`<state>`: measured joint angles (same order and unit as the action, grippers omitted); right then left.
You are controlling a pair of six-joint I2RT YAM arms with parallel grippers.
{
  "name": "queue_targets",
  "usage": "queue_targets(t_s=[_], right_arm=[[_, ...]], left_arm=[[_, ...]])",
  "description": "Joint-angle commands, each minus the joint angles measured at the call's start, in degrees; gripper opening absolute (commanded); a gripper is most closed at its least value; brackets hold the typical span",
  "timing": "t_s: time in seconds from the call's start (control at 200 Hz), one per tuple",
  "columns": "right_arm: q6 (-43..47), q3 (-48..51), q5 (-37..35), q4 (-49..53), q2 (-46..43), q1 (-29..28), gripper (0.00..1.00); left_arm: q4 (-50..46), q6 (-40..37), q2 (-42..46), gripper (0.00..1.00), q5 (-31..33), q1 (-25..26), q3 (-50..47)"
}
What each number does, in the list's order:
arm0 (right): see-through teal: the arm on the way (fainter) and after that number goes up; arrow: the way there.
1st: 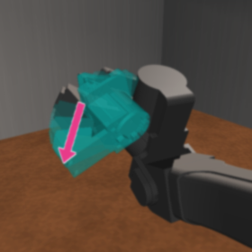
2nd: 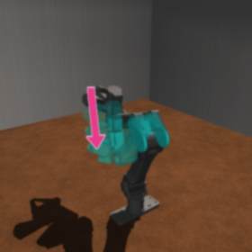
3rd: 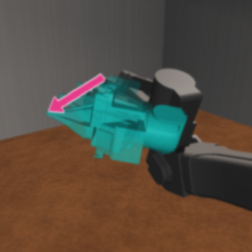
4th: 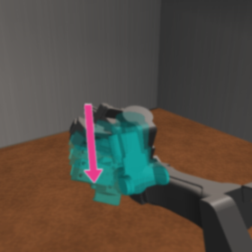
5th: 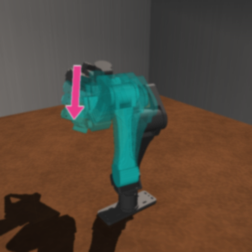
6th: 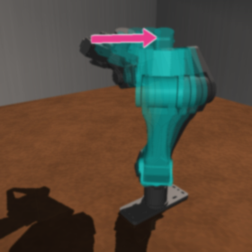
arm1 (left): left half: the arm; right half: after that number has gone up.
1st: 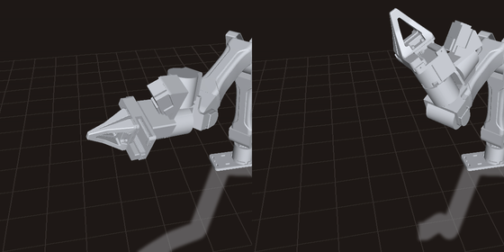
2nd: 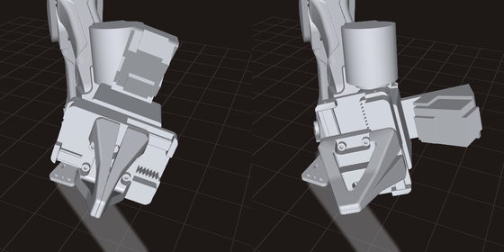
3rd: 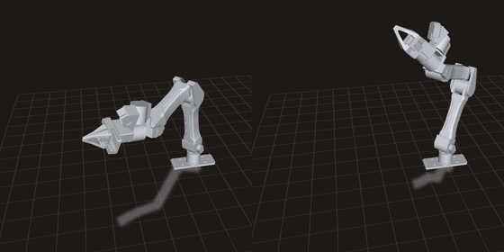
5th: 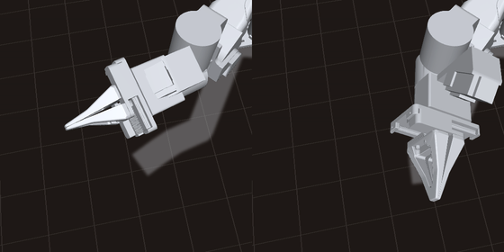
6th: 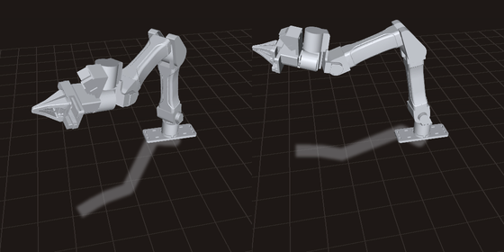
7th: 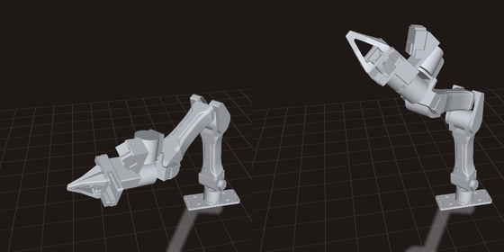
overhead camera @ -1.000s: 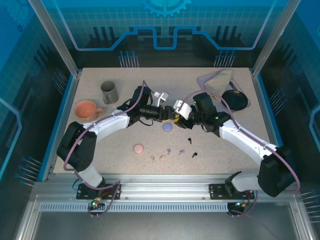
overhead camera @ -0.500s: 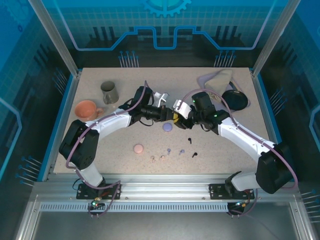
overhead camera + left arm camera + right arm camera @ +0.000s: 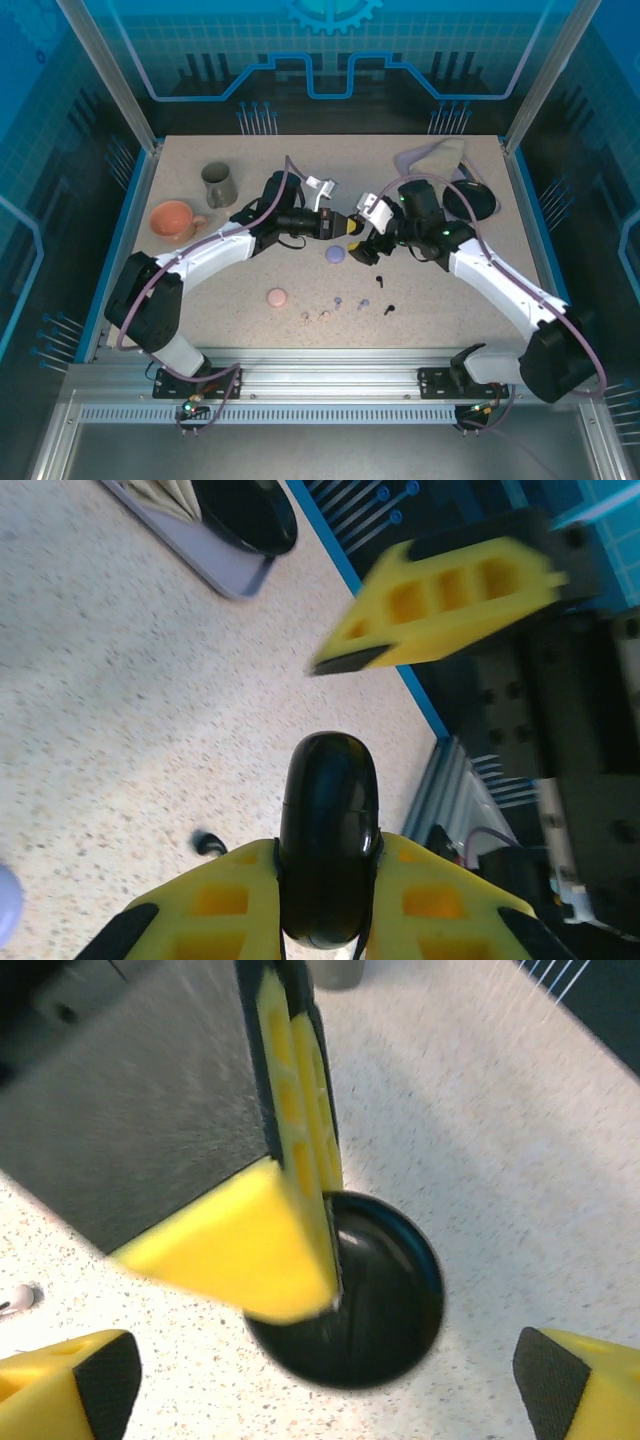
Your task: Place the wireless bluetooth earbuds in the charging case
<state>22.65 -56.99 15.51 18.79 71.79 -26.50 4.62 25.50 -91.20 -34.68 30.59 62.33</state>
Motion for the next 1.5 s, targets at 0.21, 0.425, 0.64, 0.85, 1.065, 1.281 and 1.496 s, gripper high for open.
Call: queue_targets(t_s=[0.21, 0.425, 0.64, 0.85, 1.065, 1.281, 1.496], right_arm=[[-14.0, 9.6, 7.5, -11.9, -15.2, 9.7, 1.00], [-15.2, 9.9, 15.8, -10.6, -18.9, 12.6, 1.00], [-2.8, 0.7, 26.5, 3.7, -15.0, 12.6, 0.93], [9.2, -11.1, 34.6, 17.5, -6.1, 11.2, 0.76], [14.5, -20.2, 34.0, 22.9, 2.3, 8.2, 0.73], [16.3, -23.9, 37.0, 23.9, 7.2, 6.3, 0.66], [15.7, -24.4, 39.4, 22.6, 9.7, 5.4, 0.54]], left_arm=[[9.5, -9.1, 9.4, 0.00, 13.2, -0.3, -7.4], [17.3, -17.7, 14.0, 0.00, 11.1, -0.3, -11.5], [21.8, -28.6, 18.0, 0.00, 6.4, -0.3, -14.5], [15.9, -35.1, 20.9, 0.00, 2.9, -0.3, -12.7], [12.5, -37.5, 22.5, 0.00, 0.0, -0.1, -10.7], [11.0, -38.5, 22.9, 0.00, -1.0, 0.2, -9.8], [10.6, -38.9, 22.8, 0.00, -1.1, 0.3, -9.6]])
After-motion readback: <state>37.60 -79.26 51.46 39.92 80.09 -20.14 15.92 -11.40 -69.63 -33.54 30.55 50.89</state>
